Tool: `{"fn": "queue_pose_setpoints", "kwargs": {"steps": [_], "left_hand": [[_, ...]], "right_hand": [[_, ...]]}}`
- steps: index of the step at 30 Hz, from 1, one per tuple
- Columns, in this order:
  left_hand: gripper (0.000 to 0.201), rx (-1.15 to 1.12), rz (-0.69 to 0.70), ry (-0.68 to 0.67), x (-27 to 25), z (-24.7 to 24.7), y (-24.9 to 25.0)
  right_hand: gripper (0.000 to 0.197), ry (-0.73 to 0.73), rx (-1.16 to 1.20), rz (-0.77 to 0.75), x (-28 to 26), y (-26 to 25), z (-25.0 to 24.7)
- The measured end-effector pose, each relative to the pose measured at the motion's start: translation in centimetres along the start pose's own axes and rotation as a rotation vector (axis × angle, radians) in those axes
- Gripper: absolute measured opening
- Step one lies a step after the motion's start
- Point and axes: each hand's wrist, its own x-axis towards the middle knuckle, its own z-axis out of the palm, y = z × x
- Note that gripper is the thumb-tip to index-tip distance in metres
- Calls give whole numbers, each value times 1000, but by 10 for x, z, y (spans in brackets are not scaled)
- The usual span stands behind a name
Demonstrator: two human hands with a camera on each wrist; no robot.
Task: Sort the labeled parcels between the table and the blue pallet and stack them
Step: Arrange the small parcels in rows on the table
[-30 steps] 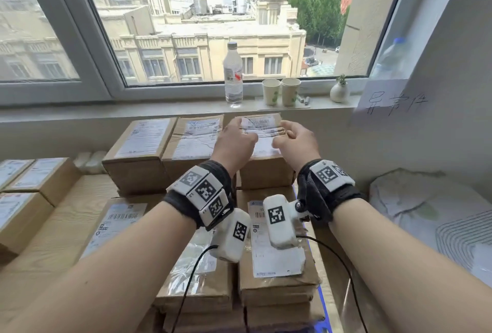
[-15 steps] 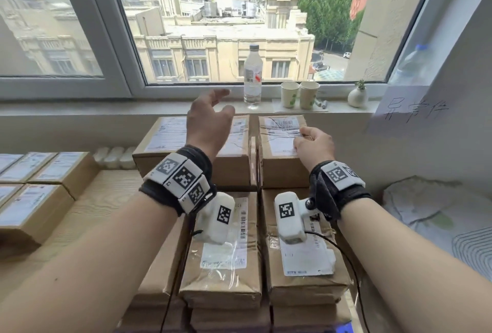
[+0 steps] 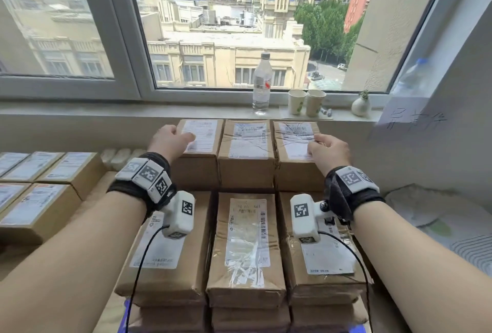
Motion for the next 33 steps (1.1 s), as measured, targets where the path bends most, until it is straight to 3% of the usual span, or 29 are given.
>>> {"fn": "queue_pose_setpoints", "kwargs": {"steps": [13, 20, 27, 33], "left_hand": [[61, 8, 46, 1, -11, 0, -3], [54, -14, 206, 101, -25, -5, 9], [35, -169, 324, 53, -50, -11, 17], [20, -265, 264, 96, -79, -26, -10]], "right_hand": [[41, -13, -82, -18, -7, -7, -2], [41, -3, -229, -215, -22, -35, 4], [28, -209, -24, -368, -58, -62, 36], [23, -421, 119, -422, -106, -57, 67]]}}
